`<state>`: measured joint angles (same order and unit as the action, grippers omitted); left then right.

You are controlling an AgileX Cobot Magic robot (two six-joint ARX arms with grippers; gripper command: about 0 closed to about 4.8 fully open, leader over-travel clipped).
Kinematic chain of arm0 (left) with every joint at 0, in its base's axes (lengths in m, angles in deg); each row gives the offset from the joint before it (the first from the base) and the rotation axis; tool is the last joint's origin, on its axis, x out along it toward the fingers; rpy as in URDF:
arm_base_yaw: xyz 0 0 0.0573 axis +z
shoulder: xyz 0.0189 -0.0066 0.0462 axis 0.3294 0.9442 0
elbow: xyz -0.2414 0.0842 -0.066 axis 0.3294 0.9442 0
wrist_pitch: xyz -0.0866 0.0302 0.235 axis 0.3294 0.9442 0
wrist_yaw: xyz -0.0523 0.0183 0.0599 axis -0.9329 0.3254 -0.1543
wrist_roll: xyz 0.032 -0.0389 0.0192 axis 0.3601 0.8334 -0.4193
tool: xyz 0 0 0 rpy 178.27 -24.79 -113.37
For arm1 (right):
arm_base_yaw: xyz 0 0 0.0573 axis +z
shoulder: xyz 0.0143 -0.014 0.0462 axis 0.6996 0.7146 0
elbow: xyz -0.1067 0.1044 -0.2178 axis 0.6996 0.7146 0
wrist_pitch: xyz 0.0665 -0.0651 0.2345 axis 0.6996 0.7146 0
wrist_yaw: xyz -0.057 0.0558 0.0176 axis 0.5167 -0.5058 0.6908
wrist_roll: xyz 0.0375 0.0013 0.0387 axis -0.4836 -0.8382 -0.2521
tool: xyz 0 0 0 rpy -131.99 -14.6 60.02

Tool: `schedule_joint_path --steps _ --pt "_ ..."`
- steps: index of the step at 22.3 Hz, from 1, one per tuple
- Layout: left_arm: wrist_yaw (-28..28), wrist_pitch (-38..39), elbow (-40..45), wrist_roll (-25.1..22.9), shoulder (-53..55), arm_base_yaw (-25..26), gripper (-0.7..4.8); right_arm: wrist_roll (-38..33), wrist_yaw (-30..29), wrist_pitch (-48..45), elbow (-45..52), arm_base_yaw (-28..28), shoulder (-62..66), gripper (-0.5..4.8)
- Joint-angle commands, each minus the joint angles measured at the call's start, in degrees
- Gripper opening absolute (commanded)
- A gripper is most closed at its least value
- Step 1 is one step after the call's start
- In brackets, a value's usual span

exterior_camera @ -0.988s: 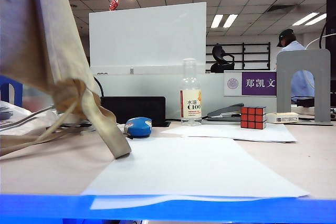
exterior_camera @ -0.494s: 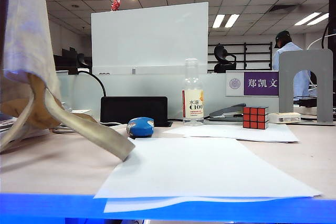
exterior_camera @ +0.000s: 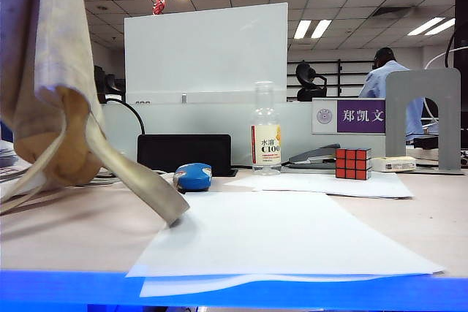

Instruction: Take the glasses case out of the canvas bag and put it on the table.

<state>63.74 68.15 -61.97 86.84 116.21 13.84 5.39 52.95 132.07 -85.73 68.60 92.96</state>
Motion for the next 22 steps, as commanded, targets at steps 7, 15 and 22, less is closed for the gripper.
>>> schedule_joint_path --steps 7,15,22 --pt "-5.11 -17.68 4.98 -0.85 -0.35 -1.92 1.19 3.02 2.23 -6.47 -0.11 0.02 -1.03 1.91" --pt "-6.29 -17.84 6.03 0.04 0.90 -1.92 3.12 7.87 7.56 -5.16 7.10 0.04 -3.08 1.94" --pt "-4.11 -18.84 6.08 -0.96 1.64 -1.92 3.10 4.22 10.23 -10.71 22.38 0.02 -9.77 1.94"
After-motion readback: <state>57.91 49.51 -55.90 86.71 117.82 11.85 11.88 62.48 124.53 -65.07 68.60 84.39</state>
